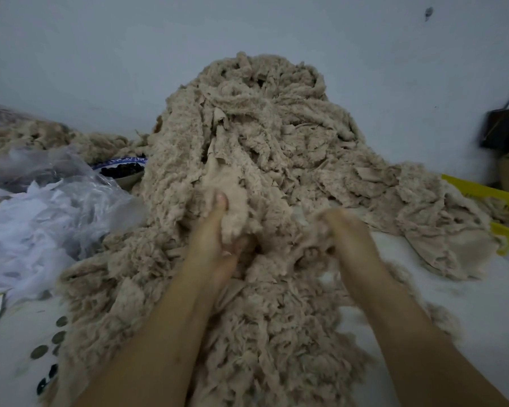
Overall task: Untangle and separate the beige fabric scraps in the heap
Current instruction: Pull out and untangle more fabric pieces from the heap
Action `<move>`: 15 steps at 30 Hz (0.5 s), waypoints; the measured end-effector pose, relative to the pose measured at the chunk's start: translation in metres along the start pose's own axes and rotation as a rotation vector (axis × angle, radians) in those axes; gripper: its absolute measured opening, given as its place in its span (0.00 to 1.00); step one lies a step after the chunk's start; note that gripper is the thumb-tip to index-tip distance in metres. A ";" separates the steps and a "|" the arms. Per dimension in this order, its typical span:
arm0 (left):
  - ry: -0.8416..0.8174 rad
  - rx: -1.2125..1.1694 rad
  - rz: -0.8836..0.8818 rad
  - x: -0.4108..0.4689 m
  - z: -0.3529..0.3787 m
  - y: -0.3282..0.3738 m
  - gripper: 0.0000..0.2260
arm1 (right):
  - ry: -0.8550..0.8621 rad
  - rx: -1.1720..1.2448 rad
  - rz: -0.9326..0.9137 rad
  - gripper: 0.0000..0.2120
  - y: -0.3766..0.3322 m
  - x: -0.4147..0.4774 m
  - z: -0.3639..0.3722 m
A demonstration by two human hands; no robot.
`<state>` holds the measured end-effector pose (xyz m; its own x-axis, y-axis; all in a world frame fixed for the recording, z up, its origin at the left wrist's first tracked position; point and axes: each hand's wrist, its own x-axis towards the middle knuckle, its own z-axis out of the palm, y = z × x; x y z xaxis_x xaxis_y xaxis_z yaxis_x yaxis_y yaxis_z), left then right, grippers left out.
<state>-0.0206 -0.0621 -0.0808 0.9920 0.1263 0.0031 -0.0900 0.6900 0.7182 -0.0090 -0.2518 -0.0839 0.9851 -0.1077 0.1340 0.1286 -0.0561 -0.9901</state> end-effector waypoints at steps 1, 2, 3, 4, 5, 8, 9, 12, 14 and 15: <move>-0.066 -0.003 -0.044 -0.003 0.004 -0.003 0.10 | -0.176 -0.104 -0.033 0.10 0.002 -0.002 0.006; -0.119 -0.005 -0.076 -0.005 0.006 -0.005 0.08 | -0.293 -0.174 -0.057 0.12 0.003 -0.005 0.012; -0.153 0.017 -0.088 -0.006 0.008 -0.007 0.10 | -0.339 -0.184 -0.074 0.15 0.005 -0.005 0.015; -0.174 0.059 -0.088 -0.006 0.008 -0.009 0.14 | -0.329 -0.126 -0.073 0.18 0.007 -0.005 0.017; -0.186 0.109 -0.082 -0.005 0.007 -0.010 0.18 | -0.304 -0.030 -0.075 0.22 0.008 -0.004 0.018; -0.224 0.384 -0.030 -0.008 0.006 -0.017 0.19 | -0.293 0.076 -0.124 0.27 0.009 -0.006 0.018; -0.236 0.496 -0.009 -0.009 0.007 -0.020 0.16 | -0.309 0.055 -0.153 0.27 0.010 -0.008 0.020; -0.304 0.670 0.051 -0.012 0.006 -0.026 0.08 | -0.169 0.008 -0.159 0.20 0.010 -0.009 0.026; -0.331 0.661 0.043 -0.012 0.007 -0.026 0.10 | -0.094 0.103 -0.099 0.11 0.009 -0.008 0.028; -0.335 0.637 0.037 -0.011 0.007 -0.027 0.10 | -0.090 0.184 -0.045 0.11 0.008 -0.008 0.029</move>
<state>-0.0287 -0.0874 -0.0955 0.9723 -0.1548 0.1751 -0.1563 0.1266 0.9796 -0.0125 -0.2226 -0.0937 0.9831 -0.0195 0.1819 0.1829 0.1241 -0.9753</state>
